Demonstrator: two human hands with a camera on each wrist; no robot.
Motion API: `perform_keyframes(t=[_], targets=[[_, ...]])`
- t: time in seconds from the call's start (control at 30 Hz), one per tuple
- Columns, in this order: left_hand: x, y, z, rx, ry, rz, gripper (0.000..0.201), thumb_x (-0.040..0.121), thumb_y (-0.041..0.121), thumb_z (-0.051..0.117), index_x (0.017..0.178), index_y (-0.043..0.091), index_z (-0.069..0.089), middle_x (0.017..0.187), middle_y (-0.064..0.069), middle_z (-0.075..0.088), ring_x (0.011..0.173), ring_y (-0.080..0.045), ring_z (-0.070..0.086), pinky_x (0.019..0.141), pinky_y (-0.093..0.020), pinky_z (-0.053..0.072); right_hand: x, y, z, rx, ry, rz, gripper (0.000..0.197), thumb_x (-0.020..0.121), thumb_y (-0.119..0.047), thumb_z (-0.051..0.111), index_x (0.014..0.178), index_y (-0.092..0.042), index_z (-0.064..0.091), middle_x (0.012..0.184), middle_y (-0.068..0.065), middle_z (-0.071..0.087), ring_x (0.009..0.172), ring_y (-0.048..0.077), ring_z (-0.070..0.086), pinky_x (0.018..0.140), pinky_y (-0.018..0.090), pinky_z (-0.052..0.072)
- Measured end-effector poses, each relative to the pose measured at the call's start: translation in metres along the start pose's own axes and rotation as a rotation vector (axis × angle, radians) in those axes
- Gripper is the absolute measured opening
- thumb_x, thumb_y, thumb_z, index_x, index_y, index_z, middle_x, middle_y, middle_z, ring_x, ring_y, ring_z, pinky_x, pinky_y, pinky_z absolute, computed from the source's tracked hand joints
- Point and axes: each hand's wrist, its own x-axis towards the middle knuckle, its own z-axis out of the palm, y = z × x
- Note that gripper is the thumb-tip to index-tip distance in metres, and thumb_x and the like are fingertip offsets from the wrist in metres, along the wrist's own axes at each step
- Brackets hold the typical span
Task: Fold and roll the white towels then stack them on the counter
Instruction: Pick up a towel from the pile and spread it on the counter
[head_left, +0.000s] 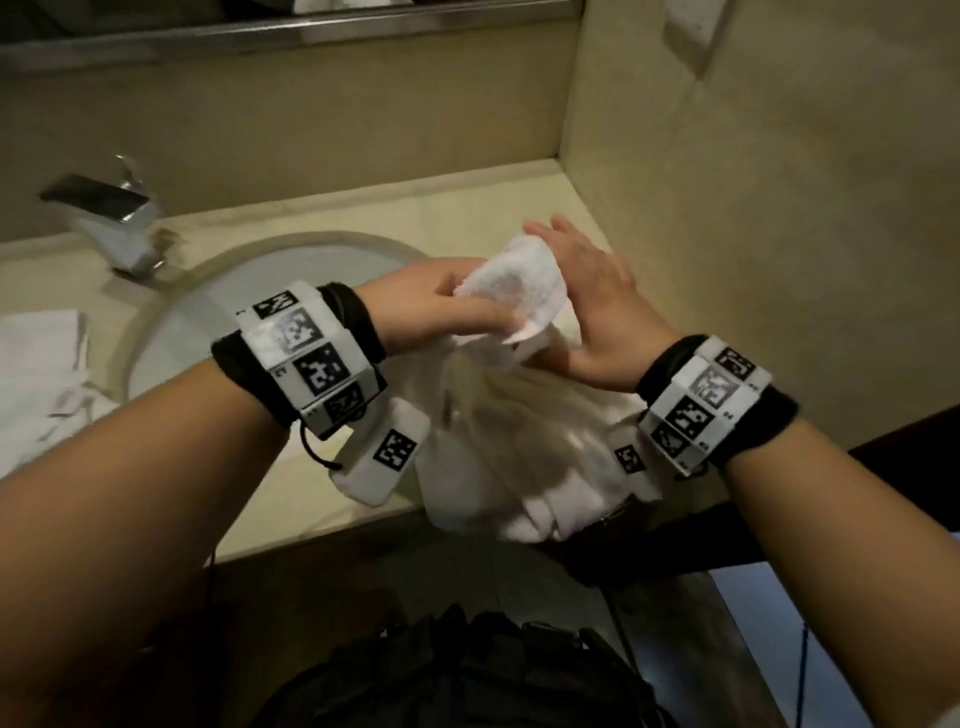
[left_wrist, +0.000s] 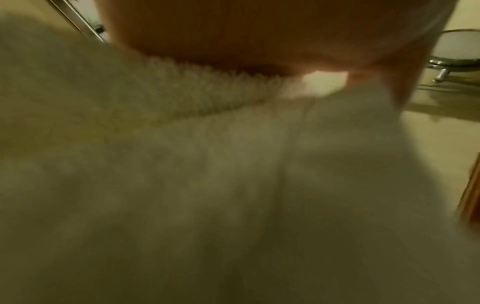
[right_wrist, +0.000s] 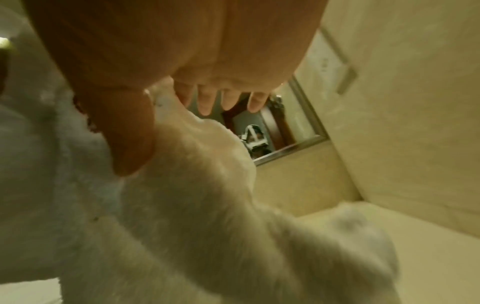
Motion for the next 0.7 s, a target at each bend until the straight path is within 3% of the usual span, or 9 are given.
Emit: perform_keyframes(t=[0.1,0.17,0.23,0.3,0.37,0.43,0.47,0.6,0.7], targets=[[-0.011,0.003,-0.006,0.088,0.012,-0.030,0.019,0.062,0.043,0.077,0.070,0.032,0.064,0.064,0.025,0.066,0.063,0.012,0.059,0.061,-0.004,0.044,0.018,-0.011,-0.004,-0.019,-0.065,-0.109,0.073,0.067,-0.056,0.061,0.126,-0.016,0.047,0.125,0.004,0.057,0.123,0.020,0.048,0.090,0.028,0.033],[-0.013,-0.001,-0.008,0.285,0.158,-0.050,0.031,0.062,0.044,0.079,0.083,0.024,0.067,0.079,0.012,0.071,0.079,-0.005,0.065,0.072,-0.021,0.052,0.025,-0.013,-0.002,-0.049,-0.145,-0.025,0.044,0.075,-0.048,0.058,0.107,-0.018,0.057,0.100,0.001,0.064,0.098,0.028,0.059,0.068,0.019,0.029],[-0.012,-0.003,-0.010,0.512,0.343,0.003,0.037,0.067,0.033,0.069,0.095,0.010,0.062,0.088,0.000,0.063,0.089,-0.023,0.061,0.073,-0.029,0.046,0.031,-0.017,-0.001,-0.049,-0.103,0.043,0.027,0.082,-0.037,0.050,0.094,-0.015,0.060,0.094,0.008,0.067,0.091,0.031,0.060,0.064,0.023,0.027],[-0.013,-0.002,-0.012,0.594,0.545,0.106,0.033,0.074,0.023,0.064,0.103,0.010,0.055,0.096,-0.003,0.056,0.095,-0.027,0.055,0.076,-0.030,0.040,0.039,-0.025,-0.004,-0.045,0.003,0.069,0.027,0.083,-0.031,0.046,0.089,-0.010,0.061,0.094,0.014,0.067,0.090,0.030,0.060,0.064,0.028,0.030],[-0.013,0.000,-0.011,0.693,0.668,0.167,0.047,0.072,0.034,0.065,0.111,0.015,0.050,0.109,-0.005,0.054,0.102,-0.027,0.051,0.084,-0.034,0.037,0.049,-0.036,-0.011,0.015,0.095,0.094,0.017,0.087,-0.022,0.051,0.083,-0.009,0.061,0.090,0.016,0.066,0.087,0.030,0.059,0.064,0.030,0.033],[-0.010,0.003,-0.004,0.792,0.681,0.096,0.069,0.063,0.055,0.067,0.115,0.017,0.044,0.115,-0.008,0.048,0.103,-0.025,0.045,0.086,-0.037,0.034,0.060,-0.045,-0.020,0.012,0.113,0.134,0.010,0.085,-0.018,0.053,0.077,-0.014,0.059,0.081,0.011,0.062,0.079,0.027,0.054,0.061,0.027,0.026],[-0.007,0.005,0.000,0.806,0.676,0.029,0.072,0.062,0.058,0.067,0.115,0.015,0.041,0.115,-0.009,0.047,0.103,-0.026,0.045,0.085,-0.038,0.034,0.065,-0.049,-0.024,-0.021,0.095,0.150,0.008,0.083,-0.017,0.053,0.076,-0.016,0.057,0.077,0.006,0.058,0.076,0.023,0.050,0.059,0.026,0.023],[0.008,0.010,-0.010,0.689,0.677,-0.106,0.033,0.080,0.025,0.057,0.106,0.011,0.044,0.105,-0.015,0.057,0.096,-0.035,0.054,0.069,-0.032,0.032,0.069,-0.060,-0.037,-0.041,0.068,0.106,0.014,0.080,-0.024,0.056,0.085,-0.014,0.063,0.078,-0.001,0.053,0.075,0.016,0.046,0.057,0.024,0.023],[0.004,0.007,-0.035,0.627,0.620,-0.064,0.024,0.082,0.010,0.047,0.103,0.013,0.057,0.108,-0.014,0.062,0.101,-0.034,0.055,0.071,-0.029,0.034,0.059,-0.046,-0.040,-0.096,-0.047,0.116,0.008,0.081,-0.027,0.057,0.077,-0.020,0.058,0.074,-0.003,0.053,0.072,0.018,0.048,0.054,0.029,0.026]])
